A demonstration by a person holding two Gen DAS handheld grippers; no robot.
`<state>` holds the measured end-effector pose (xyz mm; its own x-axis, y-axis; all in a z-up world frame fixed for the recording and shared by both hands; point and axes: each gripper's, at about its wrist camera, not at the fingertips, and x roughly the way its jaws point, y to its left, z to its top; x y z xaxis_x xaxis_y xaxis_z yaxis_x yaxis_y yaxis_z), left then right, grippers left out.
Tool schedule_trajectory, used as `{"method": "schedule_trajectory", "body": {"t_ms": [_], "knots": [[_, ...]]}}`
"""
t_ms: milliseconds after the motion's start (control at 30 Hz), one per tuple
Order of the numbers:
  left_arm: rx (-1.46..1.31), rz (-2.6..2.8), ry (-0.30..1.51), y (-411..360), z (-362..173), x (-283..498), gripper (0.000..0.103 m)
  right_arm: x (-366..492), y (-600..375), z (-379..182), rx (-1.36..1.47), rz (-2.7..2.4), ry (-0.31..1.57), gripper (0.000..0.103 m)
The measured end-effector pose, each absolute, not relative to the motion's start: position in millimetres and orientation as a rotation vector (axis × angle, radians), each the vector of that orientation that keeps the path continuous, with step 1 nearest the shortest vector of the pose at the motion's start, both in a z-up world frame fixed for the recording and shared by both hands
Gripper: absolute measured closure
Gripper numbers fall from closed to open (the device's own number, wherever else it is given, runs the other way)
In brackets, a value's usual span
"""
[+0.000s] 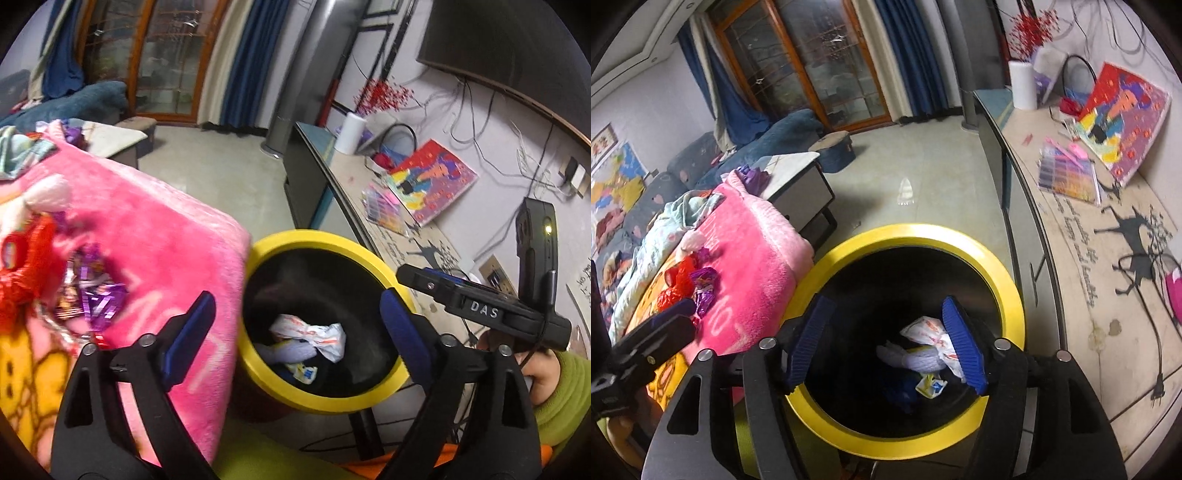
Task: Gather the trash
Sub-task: 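Return both open grippers to the remaining trash on the blanket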
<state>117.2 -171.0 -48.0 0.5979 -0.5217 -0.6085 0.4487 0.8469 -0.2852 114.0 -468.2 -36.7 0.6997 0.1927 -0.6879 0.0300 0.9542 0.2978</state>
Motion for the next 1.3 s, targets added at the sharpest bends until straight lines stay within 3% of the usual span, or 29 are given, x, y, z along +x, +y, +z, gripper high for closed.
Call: {"method": "schedule_trajectory", "body": {"t_ms": [667, 1300], "knots": [[-0.161, -0.339, 0.548, -90, -10, 90, 0.015, 108, -373, 16, 0.107, 0.302, 0.675, 0.032], [-0.274, -0.112, 0.505, 15, -6, 81, 0.015, 126, -277, 38, 0.023, 0.5, 0.663, 0.031]]}}
